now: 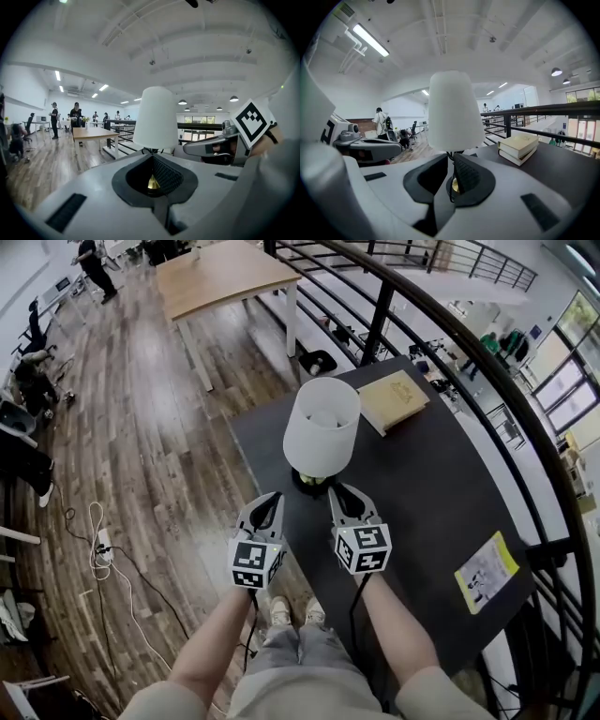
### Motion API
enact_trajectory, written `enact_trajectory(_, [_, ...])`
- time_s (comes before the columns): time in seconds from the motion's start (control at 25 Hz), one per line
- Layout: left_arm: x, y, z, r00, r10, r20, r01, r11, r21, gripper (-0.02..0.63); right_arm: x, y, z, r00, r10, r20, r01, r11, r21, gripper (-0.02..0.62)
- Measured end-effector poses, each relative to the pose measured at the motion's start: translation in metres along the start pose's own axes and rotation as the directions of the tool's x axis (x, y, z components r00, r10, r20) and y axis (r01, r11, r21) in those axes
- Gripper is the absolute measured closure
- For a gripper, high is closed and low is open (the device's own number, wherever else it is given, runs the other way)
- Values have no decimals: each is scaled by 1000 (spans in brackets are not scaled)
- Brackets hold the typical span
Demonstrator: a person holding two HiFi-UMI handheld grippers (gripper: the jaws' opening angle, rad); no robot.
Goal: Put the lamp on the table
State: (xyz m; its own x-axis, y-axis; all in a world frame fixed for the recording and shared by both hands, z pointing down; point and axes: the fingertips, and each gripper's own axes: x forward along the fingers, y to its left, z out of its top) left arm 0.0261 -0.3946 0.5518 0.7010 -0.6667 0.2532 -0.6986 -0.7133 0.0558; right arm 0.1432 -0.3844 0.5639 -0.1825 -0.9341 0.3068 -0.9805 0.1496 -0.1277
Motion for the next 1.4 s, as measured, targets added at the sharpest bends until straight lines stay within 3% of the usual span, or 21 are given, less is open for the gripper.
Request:
enact_trajectory(0.32, [-52,-23,74,998,-46,51,45,999,28,601,-70,38,72,993,75,89,-72,997,-40,572])
enact_trajectory(0.48, [-85,-27,109,994,-27,106,14,993,118,601,-105,60,107,988,110,108,-101,992,-78,581])
enact_trajectory(0.64, [-119,-27,137,990,-7,139,-10,992,122,601,-134,81,132,981,152,123,-141,986,-88,584])
enact_trajectory(0.88, [-166,-39,147,986,-20,168,7,997,79,601,-175,109,149,967,202,155,-191,978,-85,586])
enact_trajectory(1.04, [-186,-57,139,974,-50,219,22,991,129,601,-193,128,150,957,224,186,-214,974,-75,589])
enact_trajectory(1.24, [-200,-68,110,987,-56,150,44,996,81,601,-211,142,139,941,259,220,-252,966,-61,592])
enact_trajectory(1.4, [-203,-75,115,983,-74,166,55,992,115,601,-216,146,130,946,250,208,-238,968,-79,594])
